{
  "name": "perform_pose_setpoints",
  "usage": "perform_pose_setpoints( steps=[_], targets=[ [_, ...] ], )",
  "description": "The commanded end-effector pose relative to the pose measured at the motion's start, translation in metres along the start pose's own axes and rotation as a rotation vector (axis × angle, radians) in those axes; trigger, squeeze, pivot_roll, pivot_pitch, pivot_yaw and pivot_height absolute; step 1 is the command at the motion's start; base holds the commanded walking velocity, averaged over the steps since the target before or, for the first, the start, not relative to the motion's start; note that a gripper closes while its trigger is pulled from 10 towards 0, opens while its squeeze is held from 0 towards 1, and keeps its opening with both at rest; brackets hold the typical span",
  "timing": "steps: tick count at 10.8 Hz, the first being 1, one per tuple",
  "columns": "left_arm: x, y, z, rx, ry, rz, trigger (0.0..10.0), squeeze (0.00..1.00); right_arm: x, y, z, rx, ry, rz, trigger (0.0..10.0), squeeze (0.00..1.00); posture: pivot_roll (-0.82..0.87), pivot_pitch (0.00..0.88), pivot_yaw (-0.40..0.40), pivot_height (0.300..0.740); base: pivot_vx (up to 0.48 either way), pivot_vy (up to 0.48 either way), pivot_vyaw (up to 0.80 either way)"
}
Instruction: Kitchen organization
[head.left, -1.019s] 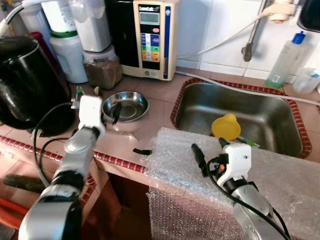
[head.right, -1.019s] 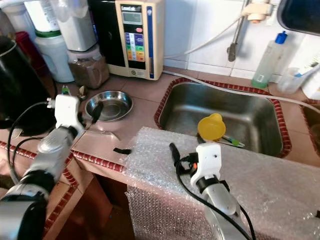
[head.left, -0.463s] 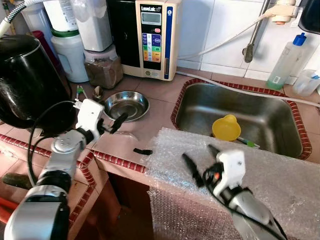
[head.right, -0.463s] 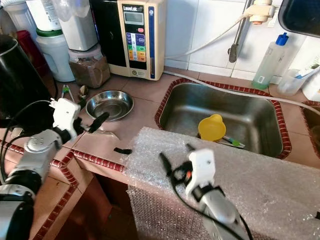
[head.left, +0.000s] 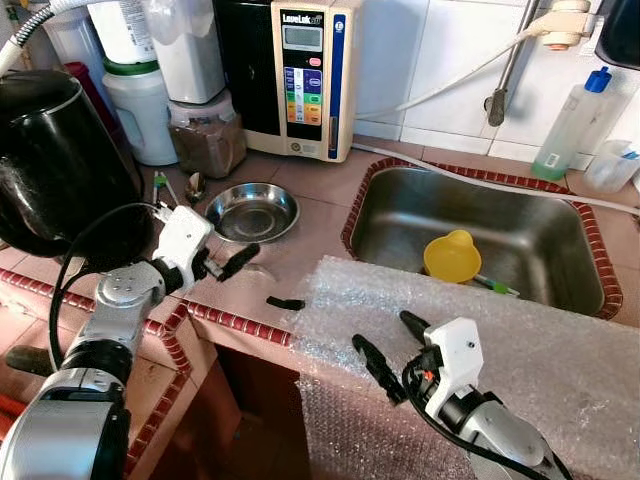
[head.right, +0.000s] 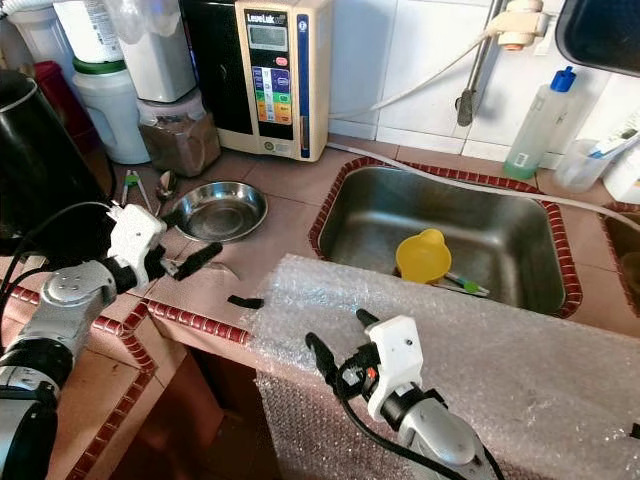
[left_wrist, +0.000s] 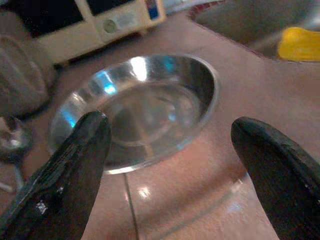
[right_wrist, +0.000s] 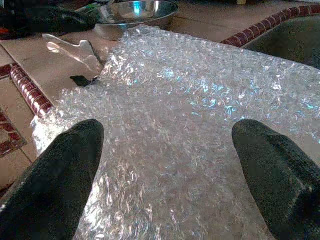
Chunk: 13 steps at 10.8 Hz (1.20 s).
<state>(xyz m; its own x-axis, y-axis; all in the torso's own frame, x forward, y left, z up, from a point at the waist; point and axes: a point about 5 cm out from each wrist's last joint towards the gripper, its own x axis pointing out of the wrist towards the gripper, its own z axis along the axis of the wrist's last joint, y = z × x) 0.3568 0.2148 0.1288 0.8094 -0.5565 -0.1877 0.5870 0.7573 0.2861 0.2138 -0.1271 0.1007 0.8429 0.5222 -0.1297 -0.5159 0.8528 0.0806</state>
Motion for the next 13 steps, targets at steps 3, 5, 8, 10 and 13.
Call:
perform_pose_setpoints(
  steps=[3, 5, 8, 10, 13],
  targets=[
    [0.0, -0.001, 0.0, -0.026, 0.028, -0.085, 10.0, 0.0, -0.003, 0.002, 0.002, -0.008, 0.01, 0.024, 10.0, 0.0, -0.03, 0.0, 0.032, 0.74, 0.0, 0.0, 0.0],
    [0.001, -0.003, -0.002, -0.004, 0.045, -0.098, 10.0, 0.0, -0.003, 0.002, 0.001, -0.004, 0.012, 0.032, 10.0, 0.0, -0.03, 0.0, 0.033, 0.74, 0.0, 0.0, 0.0],
    [0.007, -0.015, -0.008, -0.028, 0.079, -0.142, 10.0, 0.0, -0.004, 0.011, 0.005, 0.041, -0.008, 0.108, 10.0, 0.0, -0.04, 0.0, 0.038, 0.74, 0.0, 0.0, 0.0],
    [0.009, -0.019, -0.011, -0.042, 0.096, -0.173, 9.2, 0.0, -0.005, 0.016, 0.012, 0.035, -0.04, 0.141, 10.0, 0.0, -0.05, 0.0, 0.04, 0.74, 0.0, 0.0, 0.0],
    [0.008, -0.023, -0.014, -0.059, 0.118, -0.224, 3.1, 0.0, -0.005, 0.017, 0.013, 0.034, -0.04, 0.146, 10.0, 0.0, -0.05, 0.0, 0.04, 0.74, 0.0, 0.0, 0.0]
  ],
)
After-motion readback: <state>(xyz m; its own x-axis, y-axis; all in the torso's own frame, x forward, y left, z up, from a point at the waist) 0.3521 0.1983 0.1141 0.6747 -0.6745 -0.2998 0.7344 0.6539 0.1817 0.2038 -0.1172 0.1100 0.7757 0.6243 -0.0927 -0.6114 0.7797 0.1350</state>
